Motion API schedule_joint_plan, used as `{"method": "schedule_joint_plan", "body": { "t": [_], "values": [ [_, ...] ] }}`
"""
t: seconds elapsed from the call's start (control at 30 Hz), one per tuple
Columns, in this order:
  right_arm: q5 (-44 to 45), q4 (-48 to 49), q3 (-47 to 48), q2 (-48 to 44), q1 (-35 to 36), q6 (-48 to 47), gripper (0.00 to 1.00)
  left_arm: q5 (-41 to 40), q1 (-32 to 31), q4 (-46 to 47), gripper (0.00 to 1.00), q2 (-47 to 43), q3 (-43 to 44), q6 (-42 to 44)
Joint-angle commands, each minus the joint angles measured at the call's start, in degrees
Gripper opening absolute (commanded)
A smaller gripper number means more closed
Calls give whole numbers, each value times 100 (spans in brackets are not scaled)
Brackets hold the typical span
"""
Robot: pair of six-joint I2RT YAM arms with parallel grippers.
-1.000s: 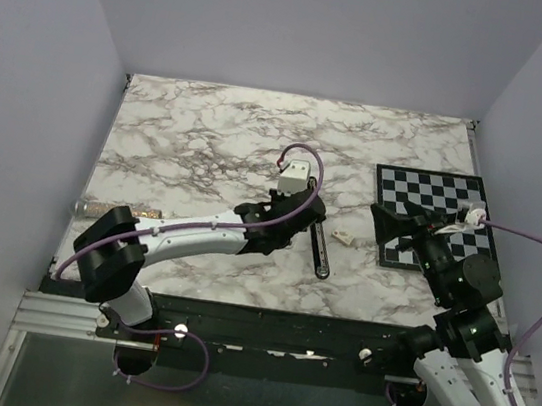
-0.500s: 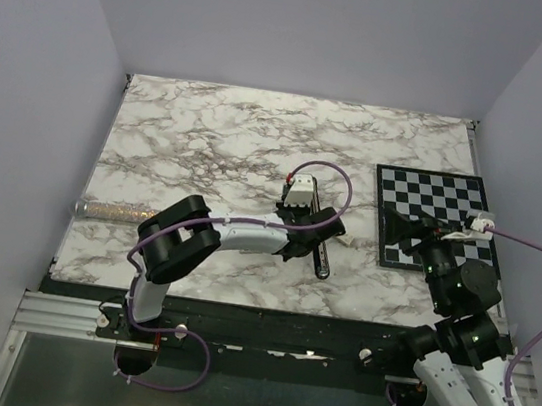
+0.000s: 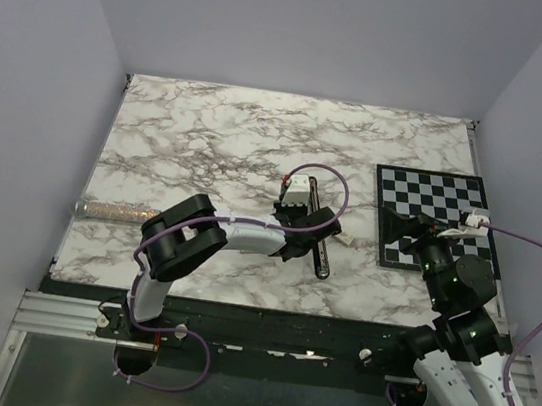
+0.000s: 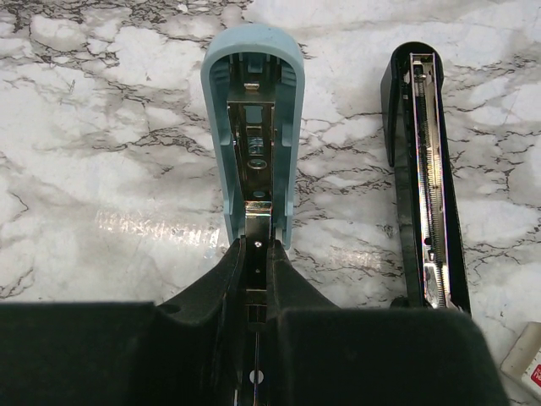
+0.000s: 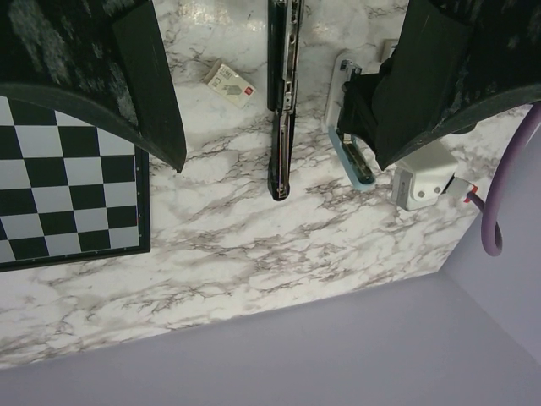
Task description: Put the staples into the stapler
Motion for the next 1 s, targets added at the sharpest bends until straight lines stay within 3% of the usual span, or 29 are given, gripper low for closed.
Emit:
{"method": "schedule_joint_plan", "body": {
  "t": [0.0,0.13,0.2,0.33,0.63,0.8,0.97],
  "values": [
    [-56,-17,-94,41,16,1,100,-103,3,743,0,43,-248,329],
    [-82,9,-103,50,16,1,100,-24,-6,814,6,-1,-319,392],
    [-109,18,-103,67,16,-16,100,-7,-15,762,20,-54,-345,330],
    [-161,18,-77,93,16,-43,100,29,-41,779,28,-229,-520,190],
    [-293,18,-33,102,16,-122,100,134,-67,674,64,-695,-591,154],
    [-512,-43,99,243,16,-201,100,388,-85,472,86,-1361,-731,58],
    [-838,-289,345,646,16,-236,100,818,-76,603,99,-2153,-1101,460]
  ]
}}
